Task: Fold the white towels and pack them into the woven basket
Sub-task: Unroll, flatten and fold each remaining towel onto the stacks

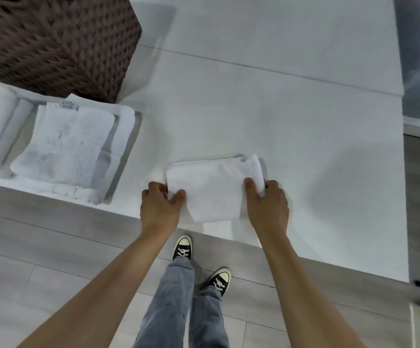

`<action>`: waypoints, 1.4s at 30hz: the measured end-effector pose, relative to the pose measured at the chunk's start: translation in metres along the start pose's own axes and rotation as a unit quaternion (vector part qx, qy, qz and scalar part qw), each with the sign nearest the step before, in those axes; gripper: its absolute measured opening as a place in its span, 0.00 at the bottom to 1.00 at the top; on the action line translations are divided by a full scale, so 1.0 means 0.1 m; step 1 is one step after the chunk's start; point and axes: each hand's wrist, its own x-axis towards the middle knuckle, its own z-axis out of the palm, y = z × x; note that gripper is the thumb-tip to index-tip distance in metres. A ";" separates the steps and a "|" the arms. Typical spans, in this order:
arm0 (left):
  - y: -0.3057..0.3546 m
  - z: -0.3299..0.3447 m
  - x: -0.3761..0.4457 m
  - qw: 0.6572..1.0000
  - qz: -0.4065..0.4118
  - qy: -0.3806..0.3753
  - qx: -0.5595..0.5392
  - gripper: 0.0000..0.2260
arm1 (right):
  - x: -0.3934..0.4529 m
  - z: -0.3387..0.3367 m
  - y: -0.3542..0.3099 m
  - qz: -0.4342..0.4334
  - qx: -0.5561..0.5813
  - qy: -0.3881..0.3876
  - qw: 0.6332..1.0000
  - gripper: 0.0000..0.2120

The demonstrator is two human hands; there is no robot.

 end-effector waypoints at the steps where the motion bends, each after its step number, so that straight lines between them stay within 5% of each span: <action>1: -0.02 -0.03 -0.04 1.000 -0.020 -0.008 -0.012 0.20 | -0.05 -0.03 0.02 0.032 0.032 -0.021 0.999 0.22; 5: -0.08 -0.20 -0.27 0.988 -0.107 -0.070 -0.081 0.23 | -0.23 -0.18 0.14 0.125 0.122 -0.102 0.979 0.24; 8: -0.13 -0.31 -0.43 0.977 -0.130 -0.119 -0.124 0.13 | -0.45 -0.31 0.17 0.157 0.169 -0.115 0.966 0.29; 12: -0.13 -0.52 -0.67 0.972 -0.100 -0.144 -0.153 0.07 | -0.67 -0.50 0.08 0.121 0.177 -0.094 0.972 0.27; 23: 0.00 -1.45 -0.74 0.942 -0.079 -0.096 -0.313 0.10 | -0.79 -0.68 -1.14 -0.013 0.187 -0.132 0.973 0.12; 29: -0.12 -2.19 -0.41 0.933 -0.069 -0.070 -0.347 0.20 | -0.84 -0.23 -1.97 -0.063 0.174 -0.165 0.969 0.12; 36: -0.60 -2.97 0.17 0.912 -0.093 -0.049 -0.397 0.17 | -1.01 0.58 -2.97 -0.137 0.124 -0.193 0.964 0.09; 42: -1.01 -3.38 0.47 0.888 -0.117 -0.065 -0.439 0.23 | -1.15 1.25 -3.45 -0.182 0.070 -0.220 0.956 0.09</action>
